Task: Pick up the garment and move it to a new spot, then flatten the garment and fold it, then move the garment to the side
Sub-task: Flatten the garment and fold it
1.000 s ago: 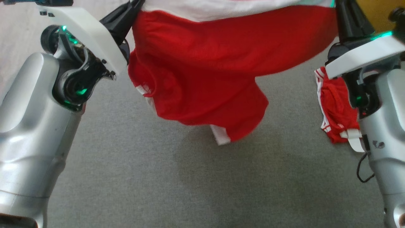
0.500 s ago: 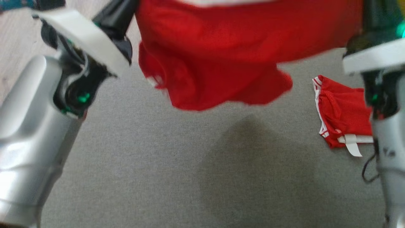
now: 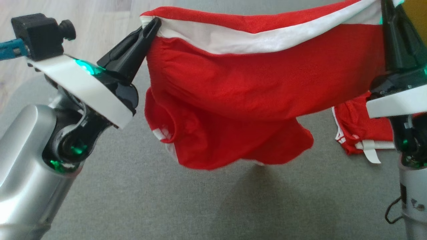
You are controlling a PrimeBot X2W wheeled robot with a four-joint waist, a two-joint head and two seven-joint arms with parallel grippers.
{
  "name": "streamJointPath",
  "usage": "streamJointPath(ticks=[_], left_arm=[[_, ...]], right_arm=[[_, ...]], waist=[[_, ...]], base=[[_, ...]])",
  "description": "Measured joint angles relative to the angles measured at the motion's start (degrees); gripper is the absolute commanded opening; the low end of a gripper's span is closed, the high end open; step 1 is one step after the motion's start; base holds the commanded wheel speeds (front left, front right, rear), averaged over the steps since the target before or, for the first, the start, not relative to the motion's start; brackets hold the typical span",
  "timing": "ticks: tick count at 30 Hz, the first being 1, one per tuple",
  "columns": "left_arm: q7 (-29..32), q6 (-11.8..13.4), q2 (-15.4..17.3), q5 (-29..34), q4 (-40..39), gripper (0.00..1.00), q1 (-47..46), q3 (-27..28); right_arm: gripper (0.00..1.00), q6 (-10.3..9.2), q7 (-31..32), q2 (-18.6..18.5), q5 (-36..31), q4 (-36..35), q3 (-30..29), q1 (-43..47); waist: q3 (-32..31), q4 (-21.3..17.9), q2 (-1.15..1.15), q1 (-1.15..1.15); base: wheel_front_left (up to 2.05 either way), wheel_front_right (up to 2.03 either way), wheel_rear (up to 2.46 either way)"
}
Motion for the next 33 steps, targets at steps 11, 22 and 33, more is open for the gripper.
streamJointPath(ticks=[11,22,33], left_arm=[[-1.81,-2.89,-2.60,6.45,17.66,0.00,-15.35,-0.37],[-18.29,-5.78,-10.94,11.03,42.14,0.00,-38.28,1.30],[-22.99,-6.19,-10.33,1.48,40.57,0.00,-22.95,-14.57]], right_arm=[[0.00,0.00,0.38,0.04,0.89,15.23,3.12,-20.21],[0.00,0.01,-16.26,-0.36,-3.04,42.19,5.53,-47.04],[0.00,0.01,-20.96,-0.65,1.79,56.20,9.47,-34.53]], waist=[[9.12,-0.55,0.00,0.02],[20.38,-1.57,0.00,0.03],[20.46,-0.76,0.00,0.01]], base=[[0.00,0.00,0.00],[0.00,0.00,0.00],[0.00,0.00,0.00]])
